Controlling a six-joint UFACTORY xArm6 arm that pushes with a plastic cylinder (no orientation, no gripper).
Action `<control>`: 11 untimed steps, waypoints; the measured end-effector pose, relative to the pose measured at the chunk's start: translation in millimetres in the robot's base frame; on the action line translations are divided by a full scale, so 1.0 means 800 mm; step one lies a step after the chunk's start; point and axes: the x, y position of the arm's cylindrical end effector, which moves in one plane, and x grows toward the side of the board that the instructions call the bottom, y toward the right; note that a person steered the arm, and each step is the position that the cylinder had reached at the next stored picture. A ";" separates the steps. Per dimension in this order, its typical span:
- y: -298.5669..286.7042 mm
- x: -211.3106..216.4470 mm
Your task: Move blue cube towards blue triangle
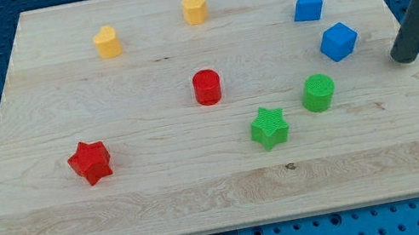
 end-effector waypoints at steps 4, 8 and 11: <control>-0.018 -0.011; -0.087 -0.011; -0.111 -0.022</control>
